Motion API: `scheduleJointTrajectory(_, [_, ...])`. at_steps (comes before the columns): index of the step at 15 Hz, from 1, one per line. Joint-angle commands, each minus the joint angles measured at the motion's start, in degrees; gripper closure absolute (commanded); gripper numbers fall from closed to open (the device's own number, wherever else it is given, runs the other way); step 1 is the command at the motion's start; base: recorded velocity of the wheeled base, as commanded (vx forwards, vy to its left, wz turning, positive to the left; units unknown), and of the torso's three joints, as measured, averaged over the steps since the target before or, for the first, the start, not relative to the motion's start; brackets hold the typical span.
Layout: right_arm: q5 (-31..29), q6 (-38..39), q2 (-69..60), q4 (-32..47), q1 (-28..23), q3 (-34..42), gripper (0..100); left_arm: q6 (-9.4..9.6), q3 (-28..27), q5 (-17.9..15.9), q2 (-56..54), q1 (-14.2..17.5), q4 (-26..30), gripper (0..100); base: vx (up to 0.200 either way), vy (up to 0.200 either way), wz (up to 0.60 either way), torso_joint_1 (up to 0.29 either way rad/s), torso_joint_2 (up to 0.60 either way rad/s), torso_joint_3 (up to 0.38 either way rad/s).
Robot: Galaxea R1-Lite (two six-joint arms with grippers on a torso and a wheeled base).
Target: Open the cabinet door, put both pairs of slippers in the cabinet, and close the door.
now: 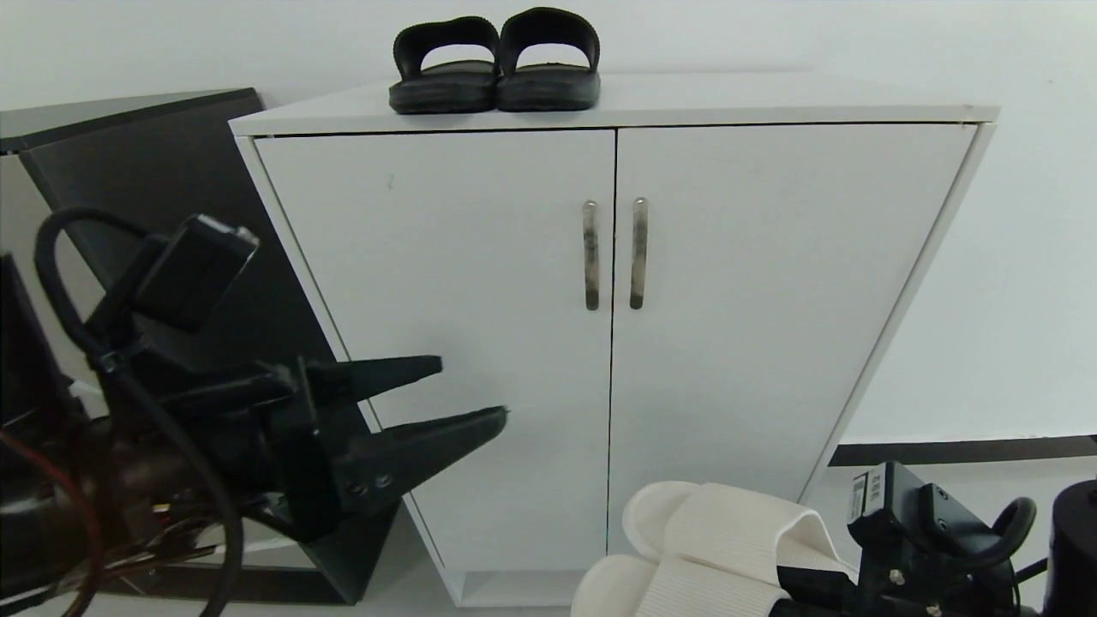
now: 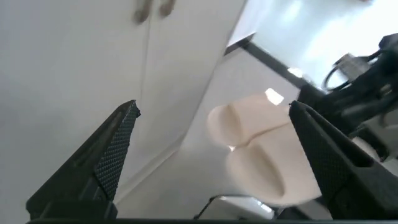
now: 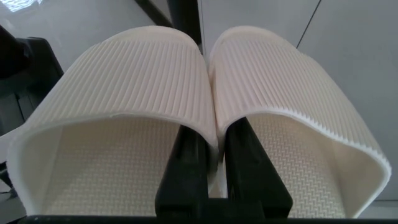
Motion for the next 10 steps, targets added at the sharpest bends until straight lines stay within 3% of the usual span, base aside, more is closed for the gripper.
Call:
scheduleJointTrajectory(1, [0.0,0.0,0.3,0.0,-0.1,0.3,100,-1.75,-6.6,0.3,8.9,-3.9,-0.9,0,0.000,0.000,0.00,0.000,0.00,0.000])
scheduleJointTrajectory(10, [0.9,-0.7,0.9,0.1,0.7,1.4,100,-2.54,-22.5,-0.1,20.8,-8.7,-0.8,0,0.000,0.000,0.00,0.000,0.00,0.000])
